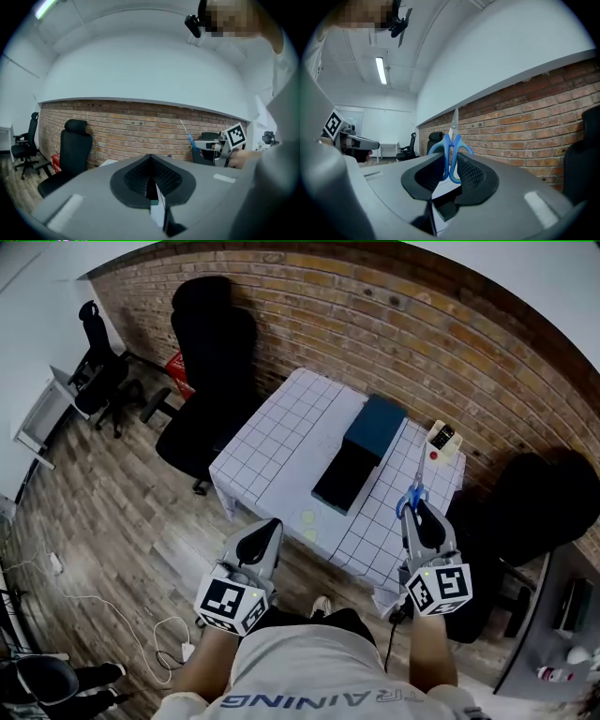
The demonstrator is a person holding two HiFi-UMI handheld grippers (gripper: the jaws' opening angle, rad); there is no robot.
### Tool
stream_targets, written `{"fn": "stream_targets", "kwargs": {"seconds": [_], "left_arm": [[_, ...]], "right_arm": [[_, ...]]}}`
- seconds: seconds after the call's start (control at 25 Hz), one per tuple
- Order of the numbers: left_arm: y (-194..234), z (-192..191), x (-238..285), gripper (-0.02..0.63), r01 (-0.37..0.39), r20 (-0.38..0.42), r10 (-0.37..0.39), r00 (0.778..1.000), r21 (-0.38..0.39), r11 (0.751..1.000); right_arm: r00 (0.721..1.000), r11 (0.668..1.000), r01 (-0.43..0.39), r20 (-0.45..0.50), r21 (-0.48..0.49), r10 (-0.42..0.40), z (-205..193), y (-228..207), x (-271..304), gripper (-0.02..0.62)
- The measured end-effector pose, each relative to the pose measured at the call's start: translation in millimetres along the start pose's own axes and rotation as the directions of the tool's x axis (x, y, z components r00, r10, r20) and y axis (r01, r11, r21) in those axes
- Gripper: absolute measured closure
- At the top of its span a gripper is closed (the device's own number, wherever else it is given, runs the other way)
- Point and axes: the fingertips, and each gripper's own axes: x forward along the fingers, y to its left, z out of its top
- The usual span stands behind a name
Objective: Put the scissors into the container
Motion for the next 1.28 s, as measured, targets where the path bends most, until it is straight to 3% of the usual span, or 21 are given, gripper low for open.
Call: {"fn": "stream_targets", "kwargs": {"seconds": [0.4,0.6,0.84,1.04,1.28], "left_arm": [[-6,-5,91,0.604,0.184,-0.062,-0.183,0.981,0.014,0.983],[24,-10,147,0.604,0.287,-0.077,-0.287,0.955,-0.022,0.958],[85,-5,205,0.604,0.403,-0.093,-0.406,0.909,-0.048,0.914],[126,-10,237,0.604,0.482,-0.133,-0.49,0.862,-0.086,0.872],[153,-33,252,0.604,0.533,-0.183,-0.548,0.816,-0.126,0.837]], "right_arm": [[0.986,0.986,0.16,-0.05,0.049,-0.158,-29,-50,15,0.494],[0.96,0.964,0.26,-0.119,0.047,-0.253,-48,-57,46,0.494],[0.908,0.933,0.351,-0.268,0.071,-0.321,-89,-37,107,0.494],[0.807,0.892,0.438,-0.484,0.109,-0.337,-153,-24,147,0.494],[0.624,0.854,0.506,-0.734,0.119,-0.268,-243,-1,171,0.494]]}}
